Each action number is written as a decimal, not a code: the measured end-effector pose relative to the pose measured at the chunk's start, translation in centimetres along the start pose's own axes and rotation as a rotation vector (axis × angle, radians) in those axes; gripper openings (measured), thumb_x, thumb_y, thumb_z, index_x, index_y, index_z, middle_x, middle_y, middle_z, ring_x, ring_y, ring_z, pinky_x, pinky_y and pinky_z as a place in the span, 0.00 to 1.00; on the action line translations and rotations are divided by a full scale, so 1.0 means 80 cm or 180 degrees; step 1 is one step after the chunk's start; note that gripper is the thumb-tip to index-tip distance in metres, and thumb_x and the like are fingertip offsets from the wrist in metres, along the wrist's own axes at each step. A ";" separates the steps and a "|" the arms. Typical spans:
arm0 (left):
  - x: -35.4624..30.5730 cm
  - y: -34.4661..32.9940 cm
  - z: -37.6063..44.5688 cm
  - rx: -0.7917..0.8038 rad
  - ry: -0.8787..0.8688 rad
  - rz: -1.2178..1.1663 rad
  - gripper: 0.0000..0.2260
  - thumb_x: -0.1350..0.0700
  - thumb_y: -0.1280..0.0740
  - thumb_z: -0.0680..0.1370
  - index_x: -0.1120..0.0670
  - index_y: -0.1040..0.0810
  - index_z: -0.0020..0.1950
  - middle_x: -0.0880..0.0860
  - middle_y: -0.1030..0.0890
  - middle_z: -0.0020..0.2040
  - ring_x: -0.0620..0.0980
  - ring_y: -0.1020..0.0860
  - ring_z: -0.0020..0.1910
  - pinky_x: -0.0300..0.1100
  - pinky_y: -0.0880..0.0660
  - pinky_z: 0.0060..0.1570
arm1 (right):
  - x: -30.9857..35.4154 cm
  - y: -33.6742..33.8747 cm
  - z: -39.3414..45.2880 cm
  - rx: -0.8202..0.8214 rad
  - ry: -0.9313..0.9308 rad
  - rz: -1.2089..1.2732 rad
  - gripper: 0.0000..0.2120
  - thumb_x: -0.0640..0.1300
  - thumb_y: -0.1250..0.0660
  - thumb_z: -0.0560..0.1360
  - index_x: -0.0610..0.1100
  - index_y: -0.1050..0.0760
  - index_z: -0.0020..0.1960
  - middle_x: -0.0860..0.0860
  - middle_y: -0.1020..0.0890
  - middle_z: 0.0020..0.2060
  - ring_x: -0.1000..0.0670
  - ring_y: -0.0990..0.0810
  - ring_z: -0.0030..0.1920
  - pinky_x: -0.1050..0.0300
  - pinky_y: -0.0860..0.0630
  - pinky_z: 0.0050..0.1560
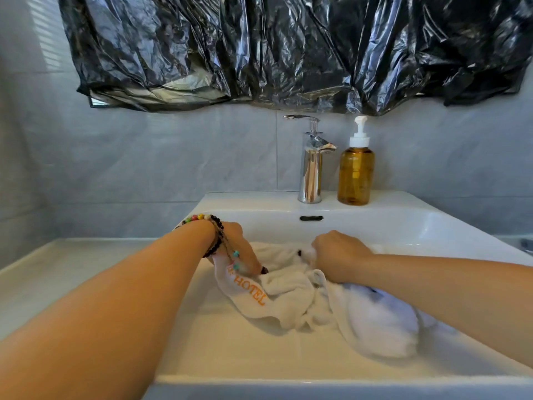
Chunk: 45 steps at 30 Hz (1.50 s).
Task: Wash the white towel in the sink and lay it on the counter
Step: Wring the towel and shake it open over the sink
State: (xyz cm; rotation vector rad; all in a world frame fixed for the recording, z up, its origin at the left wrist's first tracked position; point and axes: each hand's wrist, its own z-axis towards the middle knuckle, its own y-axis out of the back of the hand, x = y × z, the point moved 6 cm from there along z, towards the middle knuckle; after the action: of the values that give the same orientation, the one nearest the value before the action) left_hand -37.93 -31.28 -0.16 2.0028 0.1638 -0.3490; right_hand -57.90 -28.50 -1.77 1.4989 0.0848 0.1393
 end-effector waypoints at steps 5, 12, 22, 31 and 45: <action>-0.004 0.002 -0.008 -0.0312 0.0137 -0.0220 0.18 0.46 0.24 0.71 0.57 0.27 0.36 0.52 0.27 0.33 0.49 0.27 0.28 0.36 0.28 0.22 | -0.020 0.003 0.009 -0.0004 -0.0073 0.0139 0.05 0.43 0.39 0.78 0.46 0.33 0.44 0.44 0.22 0.52 0.43 0.23 0.49 0.54 0.30 0.43; -0.008 0.018 -0.002 -0.1076 0.0244 -0.0445 0.21 0.44 0.23 0.69 0.59 0.25 0.47 0.57 0.18 0.46 0.55 0.18 0.45 0.46 0.19 0.48 | -0.012 -0.003 0.003 0.0127 0.0402 0.0055 0.05 0.40 0.37 0.76 0.46 0.33 0.49 0.45 0.25 0.48 0.45 0.26 0.45 0.53 0.29 0.43; -0.008 0.005 -0.014 -0.0593 -0.0010 -0.1096 0.19 0.44 0.33 0.78 0.62 0.24 0.48 0.58 0.19 0.43 0.53 0.20 0.38 0.43 0.20 0.40 | 0.012 0.003 -0.012 0.0344 0.0504 0.0357 0.17 0.51 0.38 0.78 0.47 0.32 0.32 0.49 0.27 0.34 0.47 0.28 0.37 0.55 0.33 0.36; -0.063 0.020 -0.040 -0.0720 -0.1502 -0.2889 0.04 0.59 0.34 0.78 0.58 0.20 0.46 0.57 0.16 0.44 0.55 0.19 0.45 0.49 0.23 0.50 | -0.009 0.036 0.002 -0.0139 0.0175 0.1189 0.10 0.36 0.42 0.78 0.44 0.22 0.49 0.49 0.21 0.48 0.45 0.22 0.52 0.58 0.27 0.47; -0.086 0.051 -0.073 -0.0996 -0.2145 -0.3997 0.04 0.60 0.31 0.77 0.54 0.24 0.44 0.56 0.22 0.35 0.51 0.25 0.29 0.38 0.29 0.29 | 0.014 0.113 -0.015 -0.0224 -0.0597 0.4566 0.26 0.65 0.45 0.77 0.45 0.21 0.42 0.45 0.19 0.37 0.45 0.20 0.38 0.55 0.23 0.39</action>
State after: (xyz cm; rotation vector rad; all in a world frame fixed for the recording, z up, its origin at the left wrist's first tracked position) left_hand -42.38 -27.56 7.91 1.1506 0.9669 -1.6258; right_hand -57.31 -26.56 7.21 1.2340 -1.1513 1.1189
